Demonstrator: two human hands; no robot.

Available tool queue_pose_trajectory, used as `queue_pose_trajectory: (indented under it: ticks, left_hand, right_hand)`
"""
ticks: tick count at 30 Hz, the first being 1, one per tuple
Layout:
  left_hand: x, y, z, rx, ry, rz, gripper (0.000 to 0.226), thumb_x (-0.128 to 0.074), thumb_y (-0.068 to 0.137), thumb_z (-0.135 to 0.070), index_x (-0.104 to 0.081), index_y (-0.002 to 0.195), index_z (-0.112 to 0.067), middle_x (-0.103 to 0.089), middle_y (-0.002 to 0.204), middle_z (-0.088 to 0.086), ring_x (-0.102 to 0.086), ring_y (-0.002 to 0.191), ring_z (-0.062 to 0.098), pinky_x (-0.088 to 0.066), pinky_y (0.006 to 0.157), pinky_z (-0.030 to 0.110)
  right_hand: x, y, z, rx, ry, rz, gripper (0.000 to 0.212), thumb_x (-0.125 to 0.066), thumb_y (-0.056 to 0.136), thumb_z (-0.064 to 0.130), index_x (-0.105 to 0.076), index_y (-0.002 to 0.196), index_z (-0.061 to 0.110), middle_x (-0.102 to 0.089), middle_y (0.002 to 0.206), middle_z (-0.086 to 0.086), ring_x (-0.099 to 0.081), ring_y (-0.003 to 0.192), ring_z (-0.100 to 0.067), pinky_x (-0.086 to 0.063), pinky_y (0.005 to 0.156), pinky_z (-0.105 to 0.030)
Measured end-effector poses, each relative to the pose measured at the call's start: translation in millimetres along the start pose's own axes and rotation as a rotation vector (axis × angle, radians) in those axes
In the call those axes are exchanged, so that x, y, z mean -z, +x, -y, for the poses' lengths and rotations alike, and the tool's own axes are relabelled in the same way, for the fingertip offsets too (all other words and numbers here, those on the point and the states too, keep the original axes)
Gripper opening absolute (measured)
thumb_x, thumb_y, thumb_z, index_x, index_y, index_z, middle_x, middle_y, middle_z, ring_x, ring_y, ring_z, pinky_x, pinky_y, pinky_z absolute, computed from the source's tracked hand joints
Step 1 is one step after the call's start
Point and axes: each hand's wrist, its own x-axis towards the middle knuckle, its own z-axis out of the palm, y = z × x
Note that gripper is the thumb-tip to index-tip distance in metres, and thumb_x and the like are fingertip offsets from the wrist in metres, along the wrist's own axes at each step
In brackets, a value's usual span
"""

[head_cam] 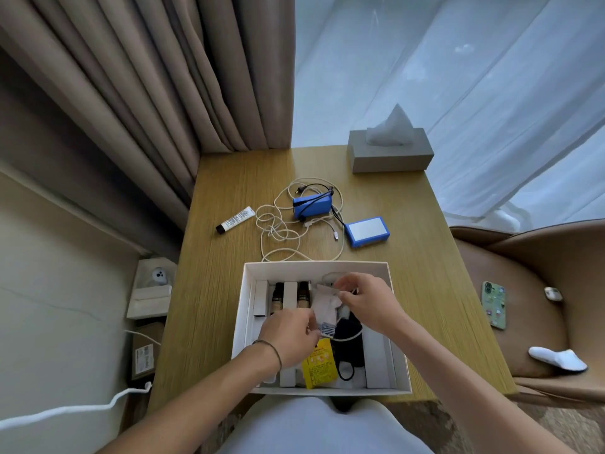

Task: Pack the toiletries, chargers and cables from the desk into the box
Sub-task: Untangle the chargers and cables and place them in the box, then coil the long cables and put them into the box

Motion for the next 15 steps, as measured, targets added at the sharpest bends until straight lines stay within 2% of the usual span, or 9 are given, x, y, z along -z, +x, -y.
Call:
queue_pose_trajectory:
  ticks: [3, 5, 7, 11, 15]
  left_hand:
    - [27, 3, -2, -0.034, -0.050, -0.077, 0.015, -0.057, 0.092, -0.042, -0.067, 0.096, -0.031, -0.068, 0.085, -0.012, -0.063, 0.080, 0.011, -0.054, 0.070, 0.032]
    - [45, 7, -4, -0.067, -0.090, -0.131, 0.015, -0.057, 0.092, -0.039, -0.068, 0.095, -0.030, -0.069, 0.084, -0.010, -0.064, 0.078, 0.011, -0.055, 0.071, 0.031]
    - [63, 12, -5, -0.092, -0.119, -0.193, 0.013, -0.058, 0.092, -0.038, -0.068, 0.095, -0.030, -0.070, 0.083, -0.010, -0.064, 0.077, 0.010, -0.055, 0.070, 0.030]
    - [89, 27, -2, -0.122, -0.162, -0.300, 0.013, -0.057, 0.093, -0.033, -0.067, 0.099, -0.026, -0.068, 0.090, -0.010, -0.064, 0.084, 0.007, -0.058, 0.072, 0.032]
    - [107, 47, 11, -0.077, -0.155, -0.355, 0.012, -0.057, 0.095, -0.031, -0.066, 0.102, -0.028, -0.066, 0.096, -0.011, -0.062, 0.088, 0.004, -0.057, 0.074, 0.027]
  right_hand:
    - [8, 8, 12, 0.032, 0.060, -0.020, 0.016, -0.064, 0.093, 0.022, -0.073, 0.105, 0.024, -0.074, 0.097, 0.009, -0.066, 0.082, -0.004, -0.055, 0.073, -0.026]
    - [16, 15, 21, 0.061, 0.077, -0.037, 0.014, -0.064, 0.094, 0.023, -0.073, 0.104, 0.025, -0.072, 0.094, 0.011, -0.067, 0.081, -0.005, -0.056, 0.072, -0.029]
    - [24, 25, 31, 0.092, 0.074, -0.069, 0.014, -0.063, 0.094, 0.022, -0.073, 0.102, 0.027, -0.071, 0.092, 0.012, -0.065, 0.081, -0.003, -0.054, 0.070, -0.026]
    - [38, 45, 47, 0.130, 0.111, -0.107, 0.013, -0.065, 0.093, 0.018, -0.074, 0.099, 0.024, -0.072, 0.091, 0.009, -0.067, 0.084, -0.009, -0.058, 0.079, -0.036]
    - [42, 70, 63, 0.151, 0.114, -0.097, 0.014, -0.064, 0.093, 0.019, -0.075, 0.102, 0.024, -0.072, 0.093, 0.010, -0.067, 0.084, -0.007, -0.058, 0.081, -0.035]
